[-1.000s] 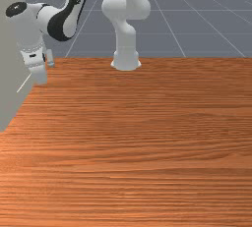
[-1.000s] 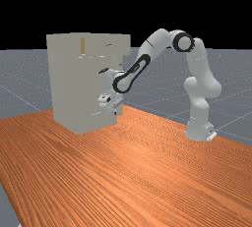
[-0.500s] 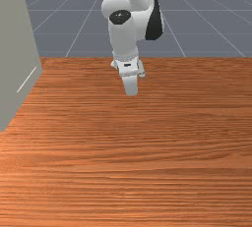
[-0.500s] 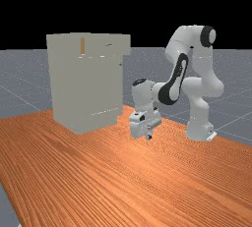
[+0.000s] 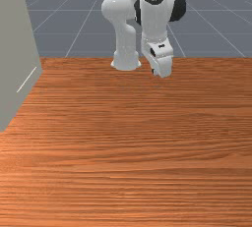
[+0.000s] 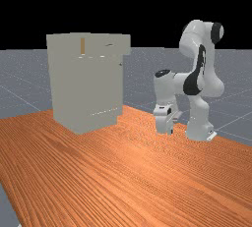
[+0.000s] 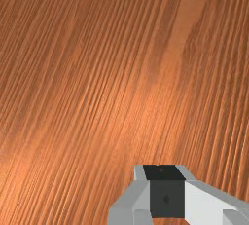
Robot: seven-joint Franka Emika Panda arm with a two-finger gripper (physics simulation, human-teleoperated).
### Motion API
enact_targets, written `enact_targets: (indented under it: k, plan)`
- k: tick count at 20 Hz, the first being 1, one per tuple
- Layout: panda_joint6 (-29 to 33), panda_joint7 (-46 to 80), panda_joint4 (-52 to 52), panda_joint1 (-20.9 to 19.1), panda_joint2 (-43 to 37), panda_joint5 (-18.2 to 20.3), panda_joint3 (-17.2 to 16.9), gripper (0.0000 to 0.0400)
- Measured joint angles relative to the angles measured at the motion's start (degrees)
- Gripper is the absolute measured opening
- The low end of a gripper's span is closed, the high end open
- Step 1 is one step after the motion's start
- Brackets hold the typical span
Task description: Close the drawer
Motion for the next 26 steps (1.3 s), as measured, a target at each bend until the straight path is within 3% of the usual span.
enact_targets:
  k: [1,2,6,7,9,11,12,13,17,19,20,21,22,23,25,26]
  plan:
    - [-0.55,0.16,0.16,-0.01,-0.45,-0.12,-0.01,0.0000]
    - [-1.51,-8.49,0.10,-0.33,-0.83,-2.28,-1.14,0.0000]
    - [-2.79,-27.03,0.46,-7.36,-0.84,-7.01,-9.20,0.0000]
    - [-12.26,-21.71,7.62,-10.04,4.15,-6.36,-11.34,0.0000]
    - [-17.85,-33.11,18.12,-16.10,11.91,-8.05,-16.42,0.0000]
    - [-23.20,-45.94,35.17,-25.35,24.11,-6.36,-20.19,0.0000]
    - [-21.89,-50.09,35.77,-27.46,25.14,-4.78,-20.17,0.0001]
    - [-19.73,-59.07,39.90,-28.09,28.12,-1.50,-17.58,0.0000]
    - [-22.66,-67.42,38.11,-29.16,25.66,-1.44,-15.96,0.0000]
    - [-17.95,-51.05,28.06,-25.56,19.12,2.35,-15.42,0.0000]
    - [-14.04,-41.10,21.85,-21.71,14.68,3.74,-12.99,0.0000]
    - [-3.56,-14.07,15.05,-16.98,10.58,6.35,-7.11,0.0000]
    - [-0.48,0.67,15.77,-9.60,11.28,5.46,-2.72,0.0000]
    - [0.29,14.33,21.47,-0.71,15.30,4.23,-0.58,0.0001]
    - [-6.27,25.59,45.25,12.89,30.20,4.33,2.35,0.0000]
    - [-13.24,8.13,53.14,12.51,35.94,4.36,7.24,0.0000]
